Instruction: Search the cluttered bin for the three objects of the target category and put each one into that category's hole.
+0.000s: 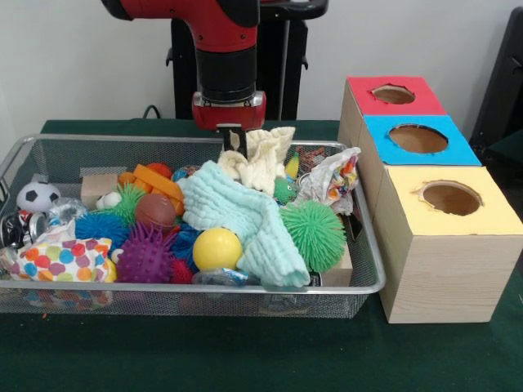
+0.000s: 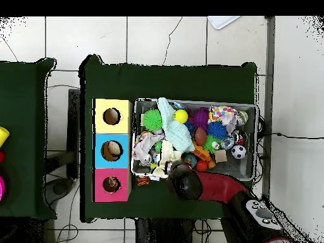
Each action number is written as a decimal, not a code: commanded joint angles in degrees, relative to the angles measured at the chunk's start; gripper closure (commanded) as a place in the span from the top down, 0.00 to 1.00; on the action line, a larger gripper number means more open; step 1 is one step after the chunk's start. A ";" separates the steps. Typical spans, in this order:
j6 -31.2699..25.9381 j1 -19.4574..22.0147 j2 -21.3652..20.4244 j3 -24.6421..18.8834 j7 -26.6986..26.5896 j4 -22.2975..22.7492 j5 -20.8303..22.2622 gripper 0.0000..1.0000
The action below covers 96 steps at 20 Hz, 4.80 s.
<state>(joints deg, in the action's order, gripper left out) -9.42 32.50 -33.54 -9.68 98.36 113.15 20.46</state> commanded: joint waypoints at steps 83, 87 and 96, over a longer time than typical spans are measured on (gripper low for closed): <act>6.07 -8.37 2.86 -2.18 13.43 9.18 -11.26 1.00; 8.19 -9.04 4.89 -1.71 13.13 8.53 -11.69 1.00; 10.14 -10.31 8.19 -0.19 11.00 7.13 -12.36 1.00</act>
<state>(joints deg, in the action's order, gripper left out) 2.17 23.34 -31.62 -10.96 98.34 121.95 10.76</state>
